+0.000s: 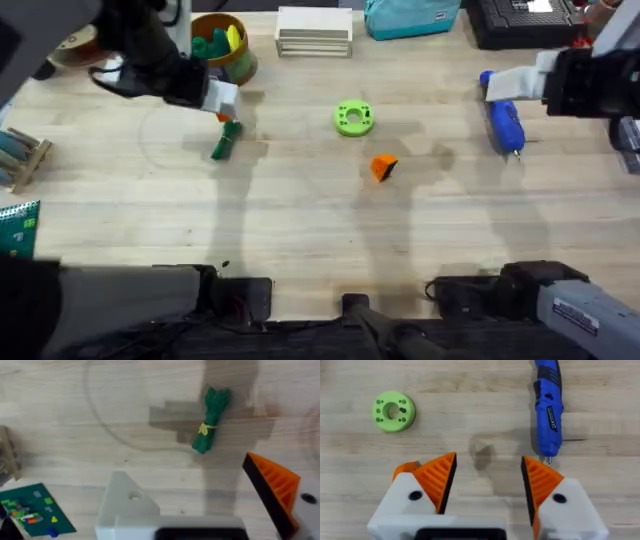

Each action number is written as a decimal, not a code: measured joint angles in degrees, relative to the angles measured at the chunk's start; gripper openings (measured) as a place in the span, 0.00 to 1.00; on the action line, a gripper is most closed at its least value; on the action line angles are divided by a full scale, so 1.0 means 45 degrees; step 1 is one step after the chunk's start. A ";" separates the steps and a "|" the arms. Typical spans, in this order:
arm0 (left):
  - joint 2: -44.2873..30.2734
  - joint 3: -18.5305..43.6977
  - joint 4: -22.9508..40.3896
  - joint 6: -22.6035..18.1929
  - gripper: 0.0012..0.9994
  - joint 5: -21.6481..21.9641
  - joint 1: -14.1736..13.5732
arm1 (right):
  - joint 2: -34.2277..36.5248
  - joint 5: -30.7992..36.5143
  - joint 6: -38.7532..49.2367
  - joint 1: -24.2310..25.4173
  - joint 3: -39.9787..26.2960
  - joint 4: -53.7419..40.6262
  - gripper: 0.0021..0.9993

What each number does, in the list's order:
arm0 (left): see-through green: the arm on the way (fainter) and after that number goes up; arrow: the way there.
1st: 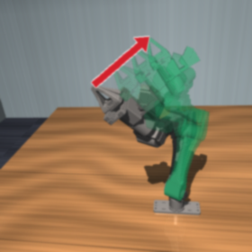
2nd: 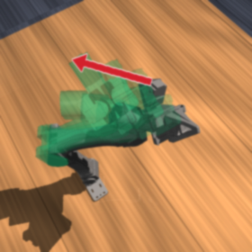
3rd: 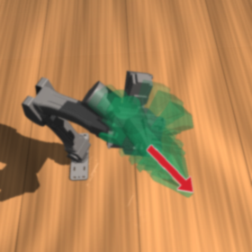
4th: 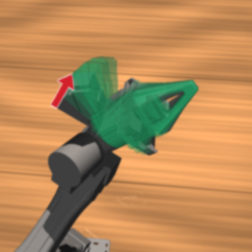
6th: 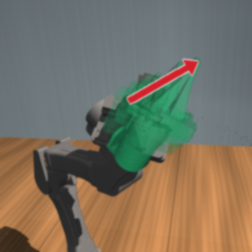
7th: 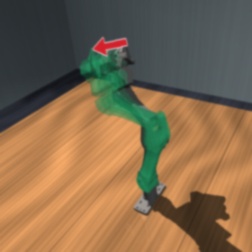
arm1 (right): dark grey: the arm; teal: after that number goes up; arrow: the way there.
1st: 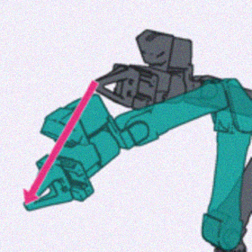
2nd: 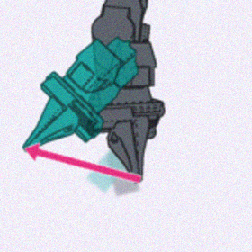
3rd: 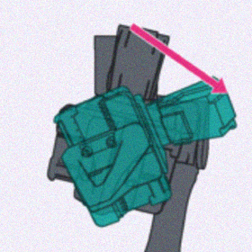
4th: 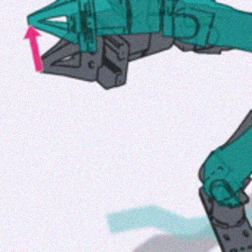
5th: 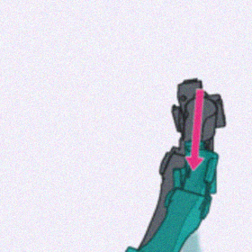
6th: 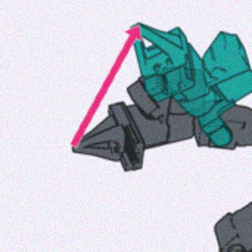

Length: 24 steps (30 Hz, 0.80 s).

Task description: Pick up the gripper from the table and insert it into the empty holder that is missing its gripper. Then pick up a screw, insert it into the mounting hole, and use the screwdriver to tighten it. Finally, clean up the table by picking up the vegetable and placing it into the bucket.

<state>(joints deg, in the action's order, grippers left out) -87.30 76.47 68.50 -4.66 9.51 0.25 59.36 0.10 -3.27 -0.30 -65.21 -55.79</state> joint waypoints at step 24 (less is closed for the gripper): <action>-0.4456 0.0005 -0.1896 -0.1898 0.99 -0.1554 0.0957 | 0.0513 0.0000 0.0000 0.0000 0.0000 0.0000 0.76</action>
<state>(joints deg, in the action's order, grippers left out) -107.35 76.49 59.97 -13.20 2.52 4.56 61.67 0.10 -3.27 -0.30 -65.21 -55.79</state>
